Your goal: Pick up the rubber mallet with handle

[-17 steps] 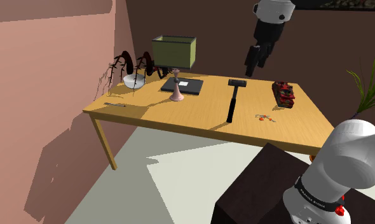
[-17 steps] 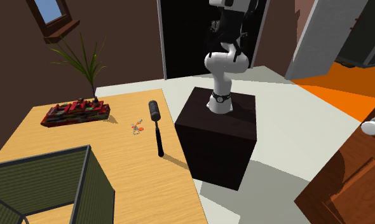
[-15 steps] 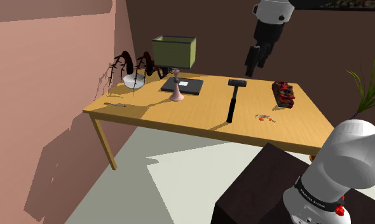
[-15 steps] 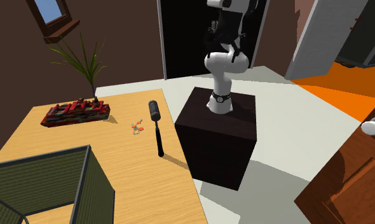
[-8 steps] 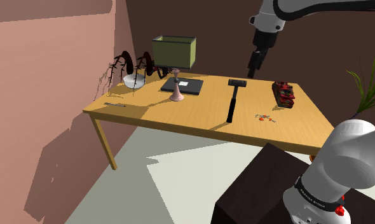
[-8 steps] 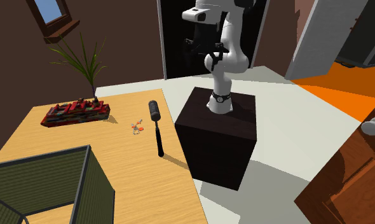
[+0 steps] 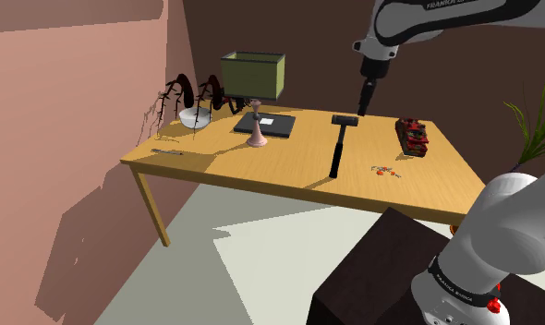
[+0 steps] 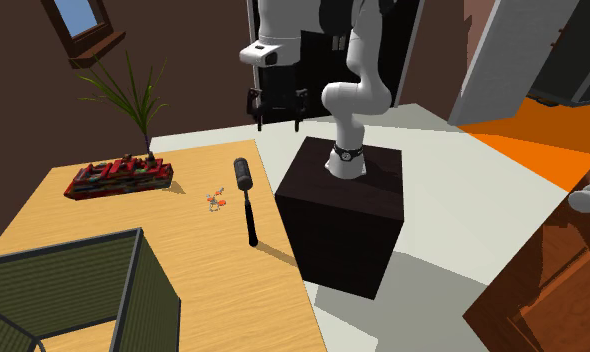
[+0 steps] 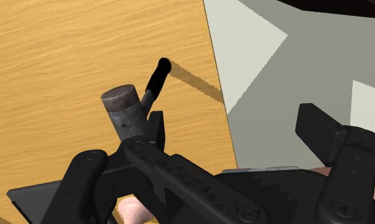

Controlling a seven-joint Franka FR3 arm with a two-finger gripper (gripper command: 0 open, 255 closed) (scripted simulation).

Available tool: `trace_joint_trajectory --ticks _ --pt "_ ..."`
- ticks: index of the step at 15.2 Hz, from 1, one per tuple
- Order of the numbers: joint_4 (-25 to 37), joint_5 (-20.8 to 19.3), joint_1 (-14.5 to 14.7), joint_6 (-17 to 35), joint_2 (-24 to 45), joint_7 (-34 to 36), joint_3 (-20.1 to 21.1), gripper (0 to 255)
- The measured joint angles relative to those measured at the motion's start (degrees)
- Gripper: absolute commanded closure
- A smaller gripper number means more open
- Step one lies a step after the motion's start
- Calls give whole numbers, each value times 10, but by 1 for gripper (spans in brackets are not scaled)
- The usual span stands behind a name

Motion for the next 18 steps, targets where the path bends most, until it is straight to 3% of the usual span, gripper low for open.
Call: trace_joint_trajectory --ticks 9,17,18 --pt "118 57 10 45 190 -208 -88 0" --pt "90 71 7 100 222 -232 -96 0" --pt "88 71 7 103 222 -232 -96 255"
